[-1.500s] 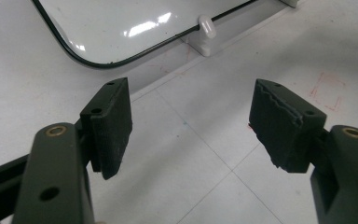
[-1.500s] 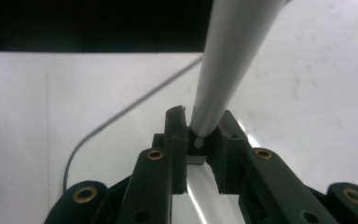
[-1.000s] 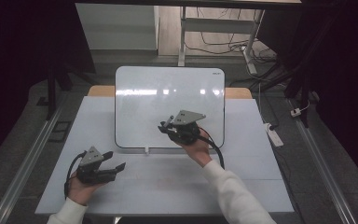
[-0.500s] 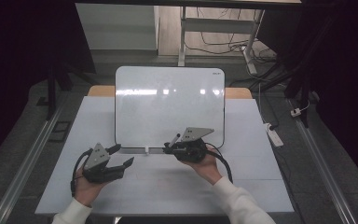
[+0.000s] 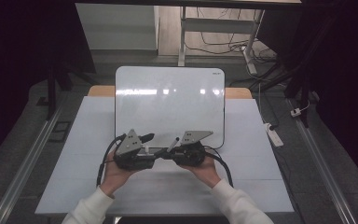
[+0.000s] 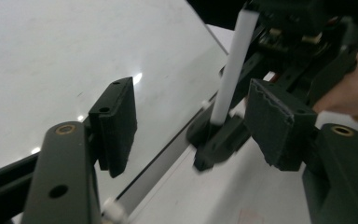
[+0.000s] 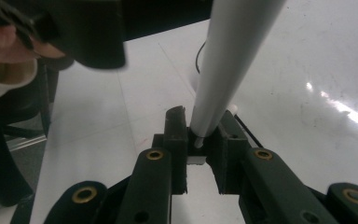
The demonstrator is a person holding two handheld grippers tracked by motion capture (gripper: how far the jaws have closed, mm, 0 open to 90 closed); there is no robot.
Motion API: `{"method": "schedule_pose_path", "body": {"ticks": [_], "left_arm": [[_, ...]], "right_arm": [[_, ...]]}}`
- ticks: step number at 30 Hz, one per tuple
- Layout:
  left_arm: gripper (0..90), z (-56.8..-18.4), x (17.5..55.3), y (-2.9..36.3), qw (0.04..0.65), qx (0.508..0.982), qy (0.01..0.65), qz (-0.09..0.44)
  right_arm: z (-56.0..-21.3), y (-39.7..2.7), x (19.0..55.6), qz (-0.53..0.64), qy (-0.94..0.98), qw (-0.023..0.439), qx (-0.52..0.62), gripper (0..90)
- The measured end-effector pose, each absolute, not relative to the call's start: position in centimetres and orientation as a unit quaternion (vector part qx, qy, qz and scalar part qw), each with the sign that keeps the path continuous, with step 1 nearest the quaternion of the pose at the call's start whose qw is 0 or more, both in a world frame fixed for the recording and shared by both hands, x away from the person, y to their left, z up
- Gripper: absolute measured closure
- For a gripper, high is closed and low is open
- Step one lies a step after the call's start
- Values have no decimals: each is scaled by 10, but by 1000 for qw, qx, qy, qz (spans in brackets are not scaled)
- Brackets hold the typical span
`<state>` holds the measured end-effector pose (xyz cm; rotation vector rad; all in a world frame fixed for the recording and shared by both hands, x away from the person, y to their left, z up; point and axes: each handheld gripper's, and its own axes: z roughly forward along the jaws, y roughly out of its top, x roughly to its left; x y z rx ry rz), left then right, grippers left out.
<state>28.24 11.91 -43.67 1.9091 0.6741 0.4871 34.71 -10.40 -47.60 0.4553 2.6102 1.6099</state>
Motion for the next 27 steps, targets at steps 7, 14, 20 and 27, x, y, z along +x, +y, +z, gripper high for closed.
{"method": "schedule_pose_path", "body": {"ticks": [7,14,20,27], "left_arm": [[508,-438,293,100,505,807,247,180],[808,-438,295,95,502,816,217,185],[814,-436,292,99,502,814,216,198],[814,-429,299,135,490,798,268,228]], "right_arm": [[-478,-102,346,517,843,9,146,774],[-479,-99,345,515,844,-3,147,772],[-479,-99,344,520,841,-9,150,724],[-472,-122,332,534,825,64,172,526]]}}
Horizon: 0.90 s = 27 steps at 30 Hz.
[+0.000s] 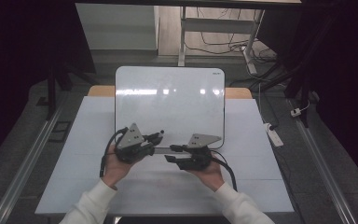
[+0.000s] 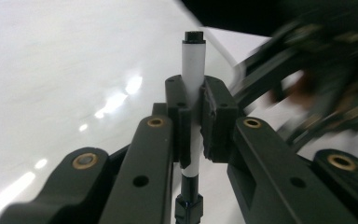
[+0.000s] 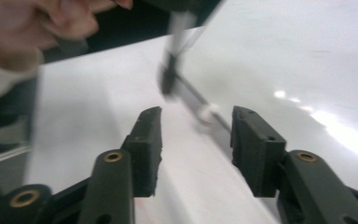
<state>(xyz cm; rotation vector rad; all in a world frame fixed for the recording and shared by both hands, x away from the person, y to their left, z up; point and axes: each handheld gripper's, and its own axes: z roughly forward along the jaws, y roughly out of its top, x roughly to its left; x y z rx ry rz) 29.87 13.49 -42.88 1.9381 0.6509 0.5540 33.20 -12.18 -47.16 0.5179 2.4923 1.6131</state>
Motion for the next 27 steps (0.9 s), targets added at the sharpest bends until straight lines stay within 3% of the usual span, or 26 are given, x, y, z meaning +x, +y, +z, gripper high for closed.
{"method": "schedule_pose_path", "body": {"ticks": [6,14,27], "left_arm": [[813,-432,320,175,458,777,356,245],[812,-440,350,197,395,776,425,249],[809,-454,387,186,340,786,443,265]], "right_arm": [[-471,-181,326,522,812,140,220,474],[-480,-256,315,496,799,187,284,448],[-484,-285,311,481,794,204,310,447]]}}
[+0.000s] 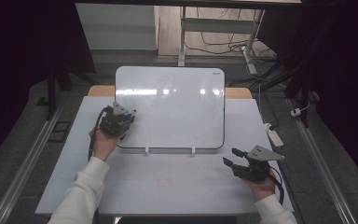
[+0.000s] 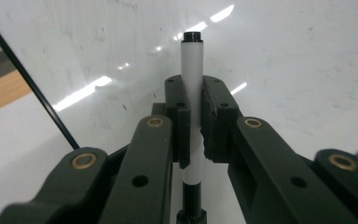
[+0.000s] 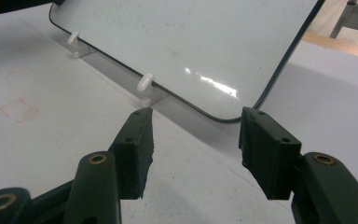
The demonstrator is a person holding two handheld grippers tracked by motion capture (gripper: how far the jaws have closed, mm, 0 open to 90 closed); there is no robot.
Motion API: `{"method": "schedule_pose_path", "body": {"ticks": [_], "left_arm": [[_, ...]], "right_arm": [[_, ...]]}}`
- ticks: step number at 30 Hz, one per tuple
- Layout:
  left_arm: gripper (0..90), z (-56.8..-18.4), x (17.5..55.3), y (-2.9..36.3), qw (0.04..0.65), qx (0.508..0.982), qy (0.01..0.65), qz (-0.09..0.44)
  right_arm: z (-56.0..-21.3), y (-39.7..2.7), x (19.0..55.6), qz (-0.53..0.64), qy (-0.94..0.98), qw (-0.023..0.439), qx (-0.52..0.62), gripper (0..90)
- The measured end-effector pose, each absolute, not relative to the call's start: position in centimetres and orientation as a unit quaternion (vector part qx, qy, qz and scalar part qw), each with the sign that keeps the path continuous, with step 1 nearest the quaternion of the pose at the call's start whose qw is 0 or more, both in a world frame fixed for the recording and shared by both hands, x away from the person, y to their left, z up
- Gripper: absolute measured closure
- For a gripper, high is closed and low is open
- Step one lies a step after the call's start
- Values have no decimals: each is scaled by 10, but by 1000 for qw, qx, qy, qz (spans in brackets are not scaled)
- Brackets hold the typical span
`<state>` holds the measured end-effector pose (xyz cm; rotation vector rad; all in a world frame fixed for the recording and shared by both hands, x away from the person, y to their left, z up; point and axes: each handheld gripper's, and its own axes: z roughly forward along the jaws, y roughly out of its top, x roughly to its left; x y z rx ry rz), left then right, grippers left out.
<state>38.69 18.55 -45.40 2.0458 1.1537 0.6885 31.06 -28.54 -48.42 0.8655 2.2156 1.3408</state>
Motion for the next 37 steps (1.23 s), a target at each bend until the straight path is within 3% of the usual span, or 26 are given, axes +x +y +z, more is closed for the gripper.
{"method": "schedule_pose_path", "body": {"ticks": [9,17,23,30,37], "left_arm": [[774,-457,392,182,344,786,434,275],[557,-444,363,192,393,773,416,272],[395,-444,315,206,423,783,398,222],[363,-463,270,218,438,792,392,165],[340,-476,257,222,435,794,398,145]], "right_arm": [[-489,-283,311,470,804,202,303,447],[-493,-290,310,458,808,210,305,437],[-497,-307,307,457,804,219,311,426],[-501,-318,302,458,804,228,304,418],[-499,-319,303,463,800,238,297,409]]}}
